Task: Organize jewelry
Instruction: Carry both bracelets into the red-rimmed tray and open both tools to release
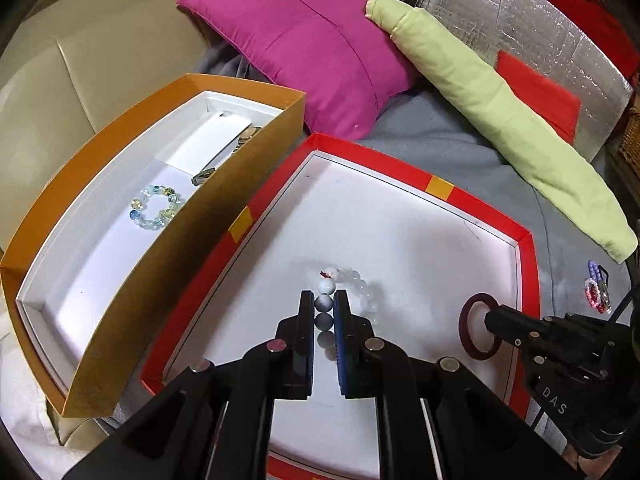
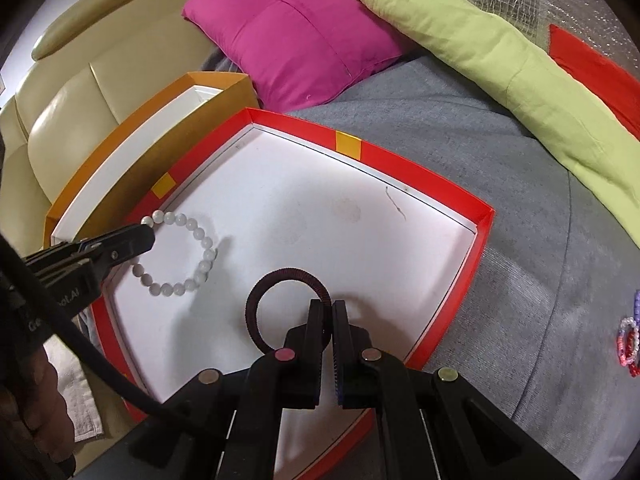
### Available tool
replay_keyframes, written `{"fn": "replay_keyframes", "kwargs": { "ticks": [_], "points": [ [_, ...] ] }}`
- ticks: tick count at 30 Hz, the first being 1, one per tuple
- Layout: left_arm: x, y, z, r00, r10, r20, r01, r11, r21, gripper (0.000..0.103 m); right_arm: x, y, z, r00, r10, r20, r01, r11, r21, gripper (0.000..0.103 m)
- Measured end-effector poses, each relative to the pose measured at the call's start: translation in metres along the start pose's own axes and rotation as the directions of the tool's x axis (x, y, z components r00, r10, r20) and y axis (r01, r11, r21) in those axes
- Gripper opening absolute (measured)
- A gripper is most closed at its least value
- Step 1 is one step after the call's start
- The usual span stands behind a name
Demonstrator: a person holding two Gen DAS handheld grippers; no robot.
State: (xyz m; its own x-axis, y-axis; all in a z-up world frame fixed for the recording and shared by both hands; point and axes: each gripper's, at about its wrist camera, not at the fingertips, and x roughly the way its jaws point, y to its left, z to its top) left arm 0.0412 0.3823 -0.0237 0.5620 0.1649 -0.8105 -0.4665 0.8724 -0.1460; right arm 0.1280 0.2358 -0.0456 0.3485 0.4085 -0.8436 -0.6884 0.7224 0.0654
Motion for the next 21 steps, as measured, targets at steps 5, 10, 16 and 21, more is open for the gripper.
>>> {"fn": "replay_keyframes", "kwargs": {
  "ticks": [5,10,16,21],
  "points": [
    [0.0038,0.0018,-0.0001,1.000,0.025,-0.001,-0.025,1.000,0.001,0.010,0.0040,-0.0001,0.0007,1.000,-0.017,-0.012,0.017,1.000,-0.005,0.005],
    [0.0078,0.0046,0.0001,0.999,0.049,-0.007,-0.049,0.999,-0.002,0.010,0.0081,0.0009,0.0022,0.999,-0.030,-0.026,0.030,1.000,-0.007,0.006],
    [0.0083,0.0041,-0.0014,0.997,0.080,-0.005,-0.080,0.997,0.003,0.010,0.0066,0.0027,0.0025,0.998,-0.062,-0.023,0.061,0.998,-0.016,0.007],
    [0.0057,0.0061,-0.0010,0.995,0.101,-0.001,-0.101,0.995,-0.009,0.010,0.0019,0.0027,0.0027,0.997,-0.072,-0.010,0.071,0.997,-0.017,0.035]
  ]
}}
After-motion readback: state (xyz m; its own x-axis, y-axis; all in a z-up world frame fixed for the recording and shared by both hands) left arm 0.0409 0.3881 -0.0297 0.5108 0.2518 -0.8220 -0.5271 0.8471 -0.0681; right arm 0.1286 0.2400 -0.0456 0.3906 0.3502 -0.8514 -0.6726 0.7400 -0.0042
